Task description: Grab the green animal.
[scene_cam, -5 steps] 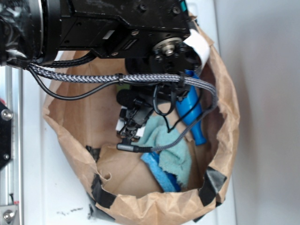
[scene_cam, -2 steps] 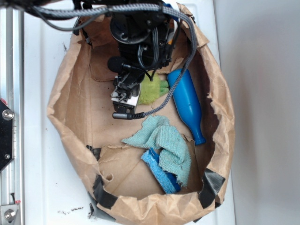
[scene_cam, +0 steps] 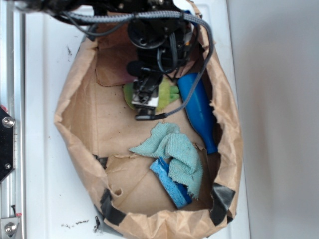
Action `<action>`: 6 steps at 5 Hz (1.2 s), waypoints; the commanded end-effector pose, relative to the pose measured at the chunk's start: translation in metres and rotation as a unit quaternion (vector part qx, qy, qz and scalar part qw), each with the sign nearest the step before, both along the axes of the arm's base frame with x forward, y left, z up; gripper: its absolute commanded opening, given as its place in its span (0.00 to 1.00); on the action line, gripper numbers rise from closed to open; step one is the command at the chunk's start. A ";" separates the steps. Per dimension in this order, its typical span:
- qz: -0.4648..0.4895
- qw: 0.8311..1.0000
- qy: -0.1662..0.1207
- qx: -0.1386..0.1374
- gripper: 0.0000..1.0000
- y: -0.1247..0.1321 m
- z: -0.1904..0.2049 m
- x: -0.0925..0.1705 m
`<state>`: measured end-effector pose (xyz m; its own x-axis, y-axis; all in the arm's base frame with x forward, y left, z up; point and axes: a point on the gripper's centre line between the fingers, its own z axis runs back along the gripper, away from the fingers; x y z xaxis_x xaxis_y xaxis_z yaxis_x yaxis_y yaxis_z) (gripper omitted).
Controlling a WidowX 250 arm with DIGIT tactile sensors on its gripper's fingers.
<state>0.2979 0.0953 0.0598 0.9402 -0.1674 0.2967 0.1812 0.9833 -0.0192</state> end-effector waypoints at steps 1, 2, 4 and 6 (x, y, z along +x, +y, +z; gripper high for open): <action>0.015 0.999 0.004 0.034 1.00 -0.009 -0.016 -0.001; 0.025 0.998 0.022 0.059 1.00 -0.015 -0.031 0.006; 0.018 0.997 0.038 0.067 1.00 -0.023 -0.032 -0.004; 0.024 0.996 0.040 0.071 0.00 -0.020 -0.035 -0.009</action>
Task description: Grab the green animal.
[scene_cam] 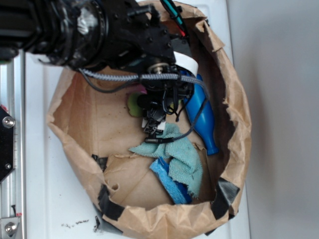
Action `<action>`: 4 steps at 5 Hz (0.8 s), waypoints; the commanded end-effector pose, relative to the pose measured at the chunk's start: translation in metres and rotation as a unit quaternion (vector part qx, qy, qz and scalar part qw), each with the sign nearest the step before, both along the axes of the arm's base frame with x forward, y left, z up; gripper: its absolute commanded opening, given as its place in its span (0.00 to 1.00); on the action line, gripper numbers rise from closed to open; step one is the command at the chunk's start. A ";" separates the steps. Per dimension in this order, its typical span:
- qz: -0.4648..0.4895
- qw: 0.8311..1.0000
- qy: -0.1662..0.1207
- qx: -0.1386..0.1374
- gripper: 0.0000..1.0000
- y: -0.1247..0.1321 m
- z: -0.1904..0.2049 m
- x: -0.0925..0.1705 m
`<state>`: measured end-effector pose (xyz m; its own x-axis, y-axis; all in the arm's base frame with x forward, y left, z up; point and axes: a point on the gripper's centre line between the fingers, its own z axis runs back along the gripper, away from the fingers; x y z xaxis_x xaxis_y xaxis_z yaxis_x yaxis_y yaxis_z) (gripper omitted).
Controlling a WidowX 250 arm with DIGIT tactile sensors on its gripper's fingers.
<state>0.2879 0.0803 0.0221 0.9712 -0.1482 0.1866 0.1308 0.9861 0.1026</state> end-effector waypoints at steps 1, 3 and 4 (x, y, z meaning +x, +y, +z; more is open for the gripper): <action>0.000 1.000 -0.012 0.008 0.00 -0.004 0.000 -0.001; -0.001 1.000 -0.008 -0.007 0.00 0.001 0.016 -0.011; 0.006 0.999 0.001 -0.033 0.00 0.003 0.050 -0.008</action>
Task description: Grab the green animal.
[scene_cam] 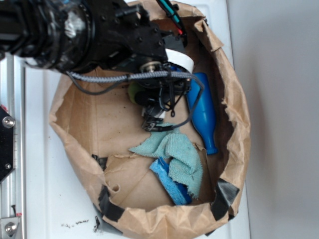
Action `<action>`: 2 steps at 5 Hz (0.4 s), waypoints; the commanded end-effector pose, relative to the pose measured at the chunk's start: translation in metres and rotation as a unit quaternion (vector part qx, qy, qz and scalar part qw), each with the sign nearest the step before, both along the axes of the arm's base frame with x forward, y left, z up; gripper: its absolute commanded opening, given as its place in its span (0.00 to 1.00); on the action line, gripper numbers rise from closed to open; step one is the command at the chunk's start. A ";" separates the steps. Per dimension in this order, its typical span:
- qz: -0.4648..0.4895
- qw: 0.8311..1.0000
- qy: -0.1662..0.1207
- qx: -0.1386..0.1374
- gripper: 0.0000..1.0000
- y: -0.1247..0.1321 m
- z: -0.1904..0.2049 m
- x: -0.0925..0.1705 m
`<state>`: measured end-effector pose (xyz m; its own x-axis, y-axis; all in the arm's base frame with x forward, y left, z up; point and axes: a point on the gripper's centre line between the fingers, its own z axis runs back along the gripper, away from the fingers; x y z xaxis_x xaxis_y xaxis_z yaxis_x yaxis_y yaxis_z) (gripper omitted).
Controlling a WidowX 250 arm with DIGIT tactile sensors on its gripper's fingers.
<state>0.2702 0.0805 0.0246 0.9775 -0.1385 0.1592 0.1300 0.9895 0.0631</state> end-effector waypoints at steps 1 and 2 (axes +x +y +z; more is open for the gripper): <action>0.014 0.999 0.004 -0.037 0.00 0.000 0.090 0.009; 0.005 0.999 0.016 -0.034 0.00 -0.010 0.117 0.010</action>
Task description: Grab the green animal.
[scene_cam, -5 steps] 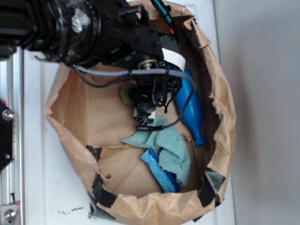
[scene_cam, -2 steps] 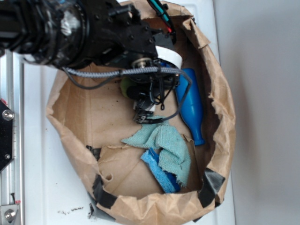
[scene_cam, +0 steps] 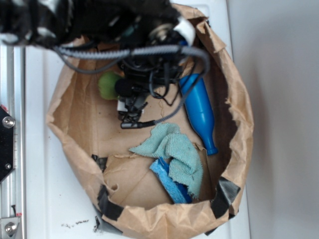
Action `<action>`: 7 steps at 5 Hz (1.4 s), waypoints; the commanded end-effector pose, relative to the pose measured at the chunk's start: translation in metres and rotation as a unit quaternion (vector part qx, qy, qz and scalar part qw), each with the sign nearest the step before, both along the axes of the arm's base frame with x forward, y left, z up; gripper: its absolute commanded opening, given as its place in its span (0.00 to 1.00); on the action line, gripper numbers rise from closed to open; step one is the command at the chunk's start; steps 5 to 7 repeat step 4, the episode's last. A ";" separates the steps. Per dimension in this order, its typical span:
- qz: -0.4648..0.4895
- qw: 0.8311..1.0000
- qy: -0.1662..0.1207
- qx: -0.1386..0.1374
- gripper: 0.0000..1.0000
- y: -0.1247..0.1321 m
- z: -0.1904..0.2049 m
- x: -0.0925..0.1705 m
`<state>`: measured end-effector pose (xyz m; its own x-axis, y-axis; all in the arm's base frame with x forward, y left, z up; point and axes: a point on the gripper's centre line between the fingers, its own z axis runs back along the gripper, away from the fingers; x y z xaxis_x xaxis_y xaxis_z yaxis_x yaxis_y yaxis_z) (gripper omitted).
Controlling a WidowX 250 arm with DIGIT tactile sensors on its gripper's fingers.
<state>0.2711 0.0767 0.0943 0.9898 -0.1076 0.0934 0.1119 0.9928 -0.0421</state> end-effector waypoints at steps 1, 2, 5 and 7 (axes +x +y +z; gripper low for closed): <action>0.002 0.999 -0.037 0.031 0.00 -0.018 0.063 0.003; -0.023 0.998 -0.053 0.029 0.00 -0.033 0.089 -0.011; -0.044 0.992 -0.115 0.036 0.00 -0.043 0.103 -0.029; -0.044 0.992 -0.115 0.036 0.00 -0.043 0.103 -0.029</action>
